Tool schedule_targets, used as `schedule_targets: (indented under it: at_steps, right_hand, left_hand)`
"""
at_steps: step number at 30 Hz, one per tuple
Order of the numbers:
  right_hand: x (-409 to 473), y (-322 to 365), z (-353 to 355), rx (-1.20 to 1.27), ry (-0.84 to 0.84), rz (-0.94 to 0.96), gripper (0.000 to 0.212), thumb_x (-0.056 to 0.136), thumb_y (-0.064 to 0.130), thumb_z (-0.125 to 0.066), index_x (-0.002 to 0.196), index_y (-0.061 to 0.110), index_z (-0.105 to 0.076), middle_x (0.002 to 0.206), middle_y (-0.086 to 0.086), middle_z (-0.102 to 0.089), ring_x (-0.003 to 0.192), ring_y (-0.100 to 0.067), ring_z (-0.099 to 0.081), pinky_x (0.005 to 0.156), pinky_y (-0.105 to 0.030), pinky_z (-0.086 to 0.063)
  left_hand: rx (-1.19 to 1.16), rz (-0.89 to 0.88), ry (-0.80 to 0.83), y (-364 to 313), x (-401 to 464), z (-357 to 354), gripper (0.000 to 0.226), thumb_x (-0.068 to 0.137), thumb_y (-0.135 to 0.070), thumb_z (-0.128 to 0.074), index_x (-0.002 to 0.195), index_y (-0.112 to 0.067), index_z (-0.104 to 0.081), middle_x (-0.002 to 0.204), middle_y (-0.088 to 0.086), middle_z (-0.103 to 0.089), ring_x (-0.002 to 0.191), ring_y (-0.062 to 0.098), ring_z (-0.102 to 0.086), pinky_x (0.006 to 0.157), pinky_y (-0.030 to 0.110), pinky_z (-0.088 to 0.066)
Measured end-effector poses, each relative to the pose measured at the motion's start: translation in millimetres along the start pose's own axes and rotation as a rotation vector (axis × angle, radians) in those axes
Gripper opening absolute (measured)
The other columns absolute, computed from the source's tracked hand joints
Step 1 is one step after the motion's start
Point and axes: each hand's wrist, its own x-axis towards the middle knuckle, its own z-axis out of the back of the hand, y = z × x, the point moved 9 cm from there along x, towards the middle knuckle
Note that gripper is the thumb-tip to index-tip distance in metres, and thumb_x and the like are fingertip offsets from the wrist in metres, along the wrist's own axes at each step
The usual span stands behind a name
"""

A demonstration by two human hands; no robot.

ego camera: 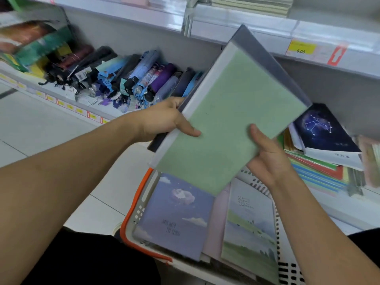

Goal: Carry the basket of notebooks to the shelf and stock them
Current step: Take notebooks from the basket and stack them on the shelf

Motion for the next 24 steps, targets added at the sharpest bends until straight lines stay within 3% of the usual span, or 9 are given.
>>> schedule_targets:
  at_steps: [3, 6, 9, 11, 14, 16, 20, 22, 24]
  right_hand:
    - [-3.1, 20.0, -20.4, -0.146, -0.002, 0.176, 0.045, 0.084, 0.005, -0.066, 0.129, 0.005, -0.058, 0.129, -0.015, -0.065, 0.117, -0.031, -0.064, 0.096, -0.045, -0.053]
    - [-7.4, 13.6, -22.4, -0.312, -0.042, 0.247, 0.039, 0.074, 0.002, -0.073, 0.113, 0.004, -0.066, 0.11, -0.011, -0.074, 0.099, -0.026, -0.071, 0.085, -0.04, -0.058]
    - [-10.2, -19.3, -6.4, -0.41, -0.094, 0.207, 0.029, 0.073, -0.001, -0.076, 0.1, 0.009, -0.072, 0.096, -0.003, -0.077, 0.086, -0.02, -0.073, 0.079, -0.037, -0.059]
    - [-13.2, -44.2, 6.4, -0.471, -0.102, 0.172, 0.029, 0.076, -0.005, -0.075, 0.098, 0.012, -0.073, 0.095, 0.001, -0.078, 0.085, -0.017, -0.072, 0.079, -0.034, -0.059]
    - [-16.5, -74.4, 24.7, -0.595, -0.095, 0.108, 0.031, 0.075, -0.003, -0.078, 0.097, 0.017, -0.074, 0.096, 0.003, -0.077, 0.088, -0.015, -0.071, 0.082, -0.035, -0.058]
    - [-17.9, -87.9, 31.4, -0.633, -0.101, 0.062, 0.031, 0.074, -0.003, -0.08, 0.097, 0.017, -0.074, 0.095, 0.005, -0.077, 0.088, -0.013, -0.07, 0.082, -0.033, -0.058]
    - [-19.1, -105.6, 36.9, -0.621, -0.145, 0.008, 0.031, 0.077, -0.003, -0.079, 0.093, 0.023, -0.074, 0.09, 0.013, -0.076, 0.086, -0.004, -0.071, 0.08, -0.023, -0.056]
    - [-18.3, -108.4, 40.8, -0.568, -0.191, -0.009, 0.029, 0.076, -0.003, -0.079, 0.094, 0.02, -0.074, 0.093, 0.009, -0.077, 0.086, -0.008, -0.072, 0.079, -0.026, -0.056]
    - [-19.2, -104.9, 43.1, -0.498, -0.236, -0.021, 0.027, 0.077, -0.003, -0.078, 0.096, 0.016, -0.075, 0.095, 0.003, -0.078, 0.086, -0.013, -0.073, 0.078, -0.031, -0.055]
  left_hand:
    - [0.203, -0.01, -0.108, -4.4, 7.4, 14.5, 0.058, 0.064, 0.004, -0.083, 0.116, -0.009, -0.059, 0.104, 0.002, -0.073, 0.092, 0.023, -0.071, 0.073, 0.031, -0.061]
    - [0.16, -0.045, -0.072, -4.9, 10.6, 27.8, 0.061, 0.064, -0.001, -0.085, 0.12, -0.012, -0.064, 0.11, 0.001, -0.073, 0.102, 0.021, -0.07, 0.091, 0.041, -0.055]
    - [0.194, -0.009, -0.018, 3.2, 13.7, 39.4, 0.058, 0.068, 0.0, -0.082, 0.122, -0.01, -0.061, 0.111, 0.004, -0.073, 0.103, 0.021, -0.069, 0.095, 0.041, -0.053]
    - [0.327, 0.022, 0.047, 13.3, 13.3, 36.4, 0.048, 0.072, -0.006, -0.082, 0.116, -0.013, -0.065, 0.108, 0.001, -0.073, 0.1, 0.018, -0.069, 0.09, 0.033, -0.054]
    - [0.569, 0.084, 0.152, 36.8, 13.2, 27.6, 0.023, 0.076, -0.019, -0.081, 0.096, -0.022, -0.069, 0.091, -0.007, -0.07, 0.083, 0.01, -0.064, 0.068, 0.019, -0.049]
    - [0.629, 0.117, 0.163, 47.1, 13.1, 29.4, 0.02, 0.076, -0.022, -0.081, 0.091, -0.025, -0.069, 0.086, -0.009, -0.068, 0.078, 0.009, -0.062, 0.064, 0.018, -0.047]
    - [0.438, 0.141, 0.119, 52.9, 18.8, 34.5, 0.032, 0.079, -0.005, -0.077, 0.104, -0.02, -0.065, 0.098, -0.003, -0.066, 0.084, 0.012, -0.061, 0.068, 0.022, -0.05]
    - [0.326, 0.14, 0.085, 52.7, 23.0, 31.1, 0.042, 0.079, 0.004, -0.073, 0.113, -0.018, -0.062, 0.106, 0.001, -0.066, 0.09, 0.015, -0.063, 0.071, 0.025, -0.054]
    - [0.172, 0.095, 0.01, 45.1, 26.5, 28.7, 0.052, 0.077, 0.011, -0.071, 0.12, -0.016, -0.059, 0.114, 0.008, -0.064, 0.101, 0.022, -0.064, 0.086, 0.034, -0.056]
